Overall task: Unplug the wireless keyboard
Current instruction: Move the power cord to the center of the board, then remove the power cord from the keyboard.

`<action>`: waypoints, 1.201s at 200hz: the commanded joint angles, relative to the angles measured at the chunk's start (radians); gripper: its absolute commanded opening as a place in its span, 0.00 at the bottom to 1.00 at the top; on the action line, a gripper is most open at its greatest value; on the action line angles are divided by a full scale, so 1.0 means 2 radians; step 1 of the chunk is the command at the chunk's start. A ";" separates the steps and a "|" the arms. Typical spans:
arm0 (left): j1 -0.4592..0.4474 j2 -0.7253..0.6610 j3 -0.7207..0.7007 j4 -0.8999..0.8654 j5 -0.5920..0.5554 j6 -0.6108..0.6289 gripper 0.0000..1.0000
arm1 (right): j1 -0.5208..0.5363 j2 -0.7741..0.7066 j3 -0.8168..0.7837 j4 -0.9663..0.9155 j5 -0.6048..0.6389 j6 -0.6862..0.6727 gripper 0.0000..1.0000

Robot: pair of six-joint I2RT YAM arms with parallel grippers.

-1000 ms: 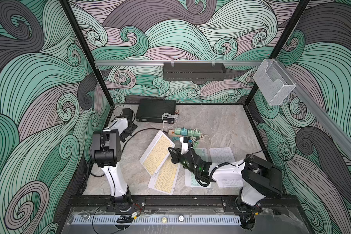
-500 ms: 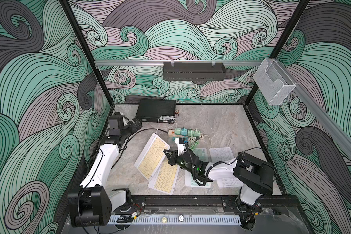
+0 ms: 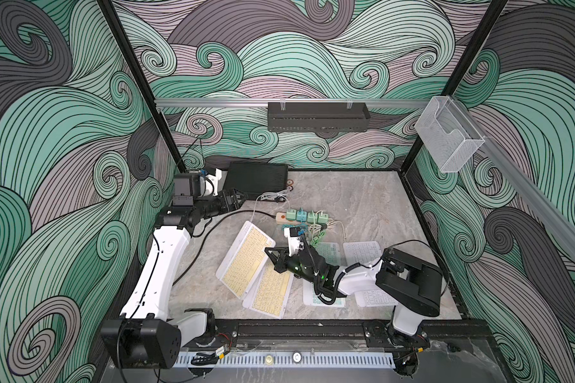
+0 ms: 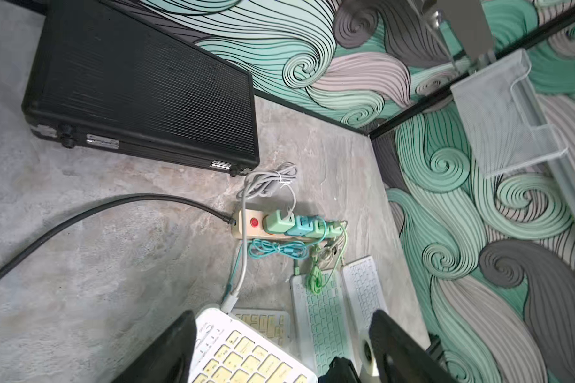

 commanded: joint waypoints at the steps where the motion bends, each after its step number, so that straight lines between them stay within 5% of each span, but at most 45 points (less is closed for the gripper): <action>1: -0.014 0.008 -0.008 -0.080 -0.019 0.089 0.79 | 0.005 0.003 0.012 0.006 -0.015 -0.004 0.00; 29: -0.021 0.014 -0.014 -0.079 -0.009 0.105 0.75 | 0.010 0.007 0.016 0.003 -0.016 -0.003 0.00; 74: -0.068 0.036 0.000 -0.103 -0.094 0.123 0.70 | 0.015 0.019 0.032 -0.003 -0.022 -0.001 0.00; 146: -0.069 0.034 0.003 -0.093 -0.147 0.080 0.69 | 0.017 -0.004 0.010 -0.001 -0.003 -0.002 0.00; 240: -0.077 0.045 -0.009 -0.109 -0.151 0.128 0.64 | 0.017 -0.013 -0.003 0.003 0.011 -0.002 0.00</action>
